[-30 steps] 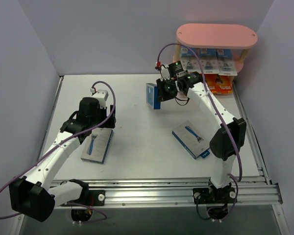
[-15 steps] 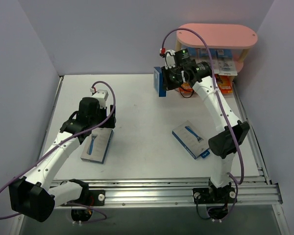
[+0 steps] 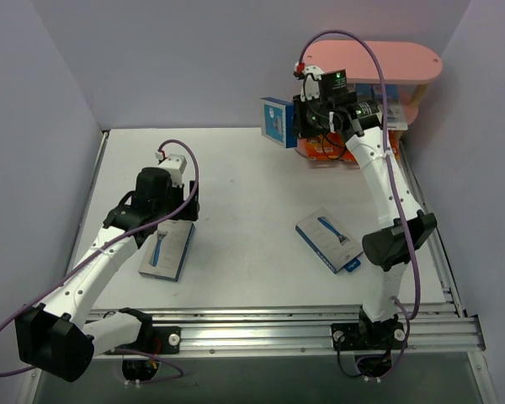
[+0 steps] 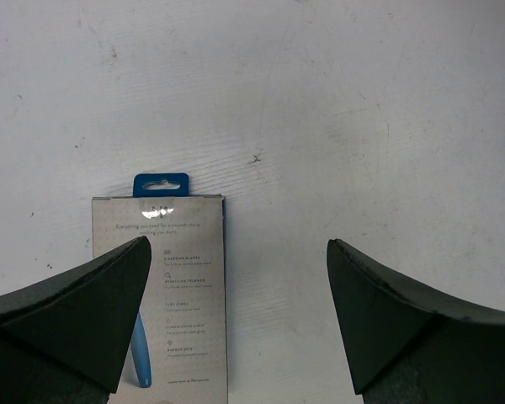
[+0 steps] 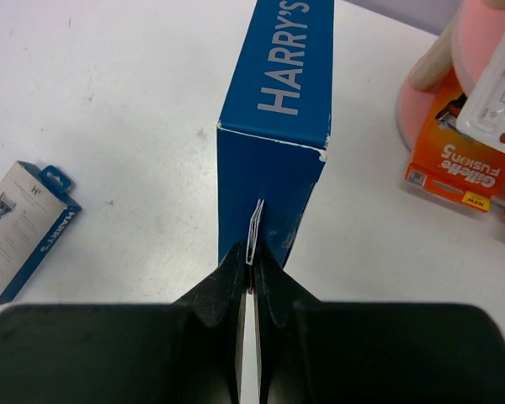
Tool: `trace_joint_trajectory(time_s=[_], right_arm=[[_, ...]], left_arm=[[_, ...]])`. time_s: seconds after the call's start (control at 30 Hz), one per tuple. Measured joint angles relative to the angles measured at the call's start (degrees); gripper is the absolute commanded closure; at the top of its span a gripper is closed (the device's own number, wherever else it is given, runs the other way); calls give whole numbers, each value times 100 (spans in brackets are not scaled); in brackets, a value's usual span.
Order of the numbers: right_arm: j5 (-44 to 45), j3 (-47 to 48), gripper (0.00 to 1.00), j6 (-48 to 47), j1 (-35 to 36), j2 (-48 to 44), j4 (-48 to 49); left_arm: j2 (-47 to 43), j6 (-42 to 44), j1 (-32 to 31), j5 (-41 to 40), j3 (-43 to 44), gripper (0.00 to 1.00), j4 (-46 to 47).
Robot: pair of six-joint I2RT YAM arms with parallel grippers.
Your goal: Place and organize the shaving razors onto the shelf
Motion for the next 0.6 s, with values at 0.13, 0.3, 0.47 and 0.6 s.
trace_joint_trajectory(time_s=[0.13, 0.3, 0.47, 0.6], right_arm=[[-31, 2, 100, 184, -229, -22, 208], [-160, -105, 100, 505, -577, -186, 634], [-195, -87, 100, 579, -767, -380, 859], [-264, 33, 100, 564, -822, -387, 861]], left_arm=[[0, 2, -13, 2, 0, 5, -2], [0, 2, -15, 2, 0, 5, -4], [0, 2, -22, 2, 0, 6, -13], [0, 4, -48, 2, 0, 5, -31]])
